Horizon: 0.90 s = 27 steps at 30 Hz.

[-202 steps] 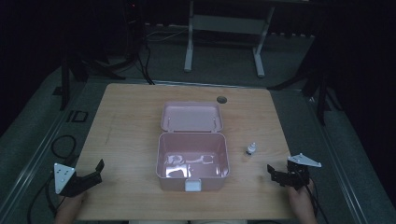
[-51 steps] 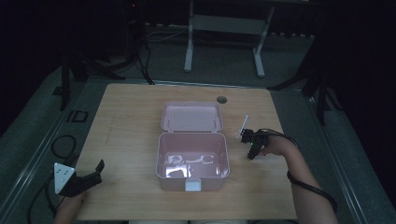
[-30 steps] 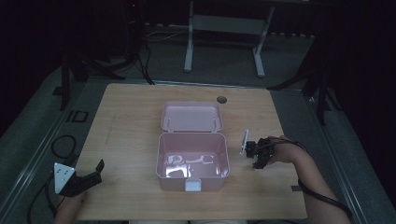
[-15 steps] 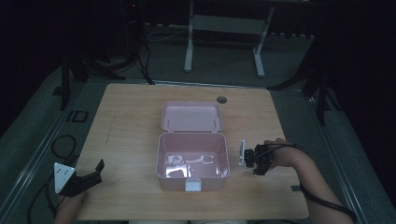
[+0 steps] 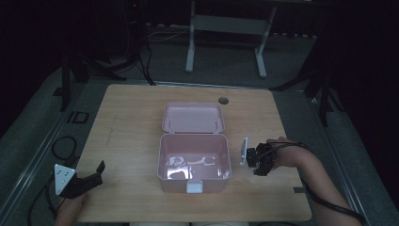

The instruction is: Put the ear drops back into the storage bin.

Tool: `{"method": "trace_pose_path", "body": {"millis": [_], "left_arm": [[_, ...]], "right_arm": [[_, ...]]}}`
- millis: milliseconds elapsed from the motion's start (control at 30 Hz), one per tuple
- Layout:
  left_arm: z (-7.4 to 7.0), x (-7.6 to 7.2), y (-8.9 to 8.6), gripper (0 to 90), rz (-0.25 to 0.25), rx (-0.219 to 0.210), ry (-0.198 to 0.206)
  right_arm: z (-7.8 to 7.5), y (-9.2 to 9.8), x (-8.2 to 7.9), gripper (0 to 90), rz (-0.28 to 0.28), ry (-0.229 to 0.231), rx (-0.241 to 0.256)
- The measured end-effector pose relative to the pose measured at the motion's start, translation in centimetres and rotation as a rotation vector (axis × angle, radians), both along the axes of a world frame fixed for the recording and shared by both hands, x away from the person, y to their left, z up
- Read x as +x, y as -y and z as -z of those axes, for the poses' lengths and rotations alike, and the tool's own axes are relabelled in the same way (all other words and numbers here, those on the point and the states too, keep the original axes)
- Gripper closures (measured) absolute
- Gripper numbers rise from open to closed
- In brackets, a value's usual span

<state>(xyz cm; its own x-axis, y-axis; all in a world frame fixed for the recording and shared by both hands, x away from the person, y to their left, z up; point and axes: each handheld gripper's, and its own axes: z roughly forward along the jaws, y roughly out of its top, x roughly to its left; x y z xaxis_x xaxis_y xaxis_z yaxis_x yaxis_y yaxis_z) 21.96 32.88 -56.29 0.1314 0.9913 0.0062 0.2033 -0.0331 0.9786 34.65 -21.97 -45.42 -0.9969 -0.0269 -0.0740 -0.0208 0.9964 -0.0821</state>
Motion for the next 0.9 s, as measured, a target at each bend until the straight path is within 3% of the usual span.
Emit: {"method": "trace_pose_path", "body": {"millis": [533, 900], "left_arm": [[0.0, 0.0, 0.0, 0.4, -0.001, 0.000, 0.000], [0.0, 0.0, 0.0, 0.4, 0.000, -0.001, 0.001]], "right_arm": [[-4.5, -2.0, -1.3, 59.4, -0.030, 0.019, -0.011], [-6.9, -3.7, -1.8, 59.4, -0.043, 0.039, 0.002]]}}
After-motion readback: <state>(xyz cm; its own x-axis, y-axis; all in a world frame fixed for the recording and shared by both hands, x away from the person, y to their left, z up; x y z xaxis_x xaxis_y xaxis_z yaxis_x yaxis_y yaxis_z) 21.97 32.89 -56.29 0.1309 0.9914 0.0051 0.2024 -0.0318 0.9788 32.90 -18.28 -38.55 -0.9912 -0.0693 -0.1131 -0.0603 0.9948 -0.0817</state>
